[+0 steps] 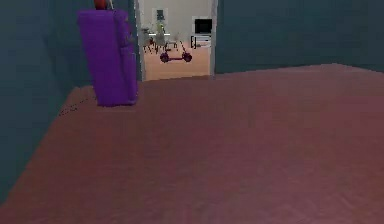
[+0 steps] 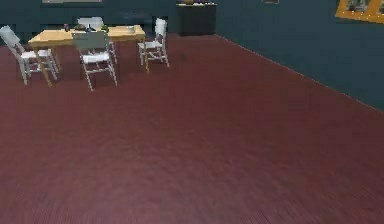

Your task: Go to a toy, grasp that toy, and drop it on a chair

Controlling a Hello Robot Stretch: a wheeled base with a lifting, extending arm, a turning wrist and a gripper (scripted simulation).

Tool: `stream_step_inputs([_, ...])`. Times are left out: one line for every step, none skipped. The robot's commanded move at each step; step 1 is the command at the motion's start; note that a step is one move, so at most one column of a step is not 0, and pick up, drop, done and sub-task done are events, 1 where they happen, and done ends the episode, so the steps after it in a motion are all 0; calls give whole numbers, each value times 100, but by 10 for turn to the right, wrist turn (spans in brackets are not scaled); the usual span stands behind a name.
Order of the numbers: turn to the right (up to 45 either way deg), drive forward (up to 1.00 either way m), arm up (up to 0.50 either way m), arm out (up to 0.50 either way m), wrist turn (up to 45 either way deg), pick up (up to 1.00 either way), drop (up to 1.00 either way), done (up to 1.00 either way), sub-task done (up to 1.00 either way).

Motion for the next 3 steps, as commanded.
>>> stream_step_inputs([0, 100, 0, 0, 0, 0, 0, 0, 0])
stream_step_inputs([0, 100, 0, 0, 0, 0, 0, 0, 0])
stream_step_inputs([0, 100, 0, 0, 0, 0, 0, 0, 0])
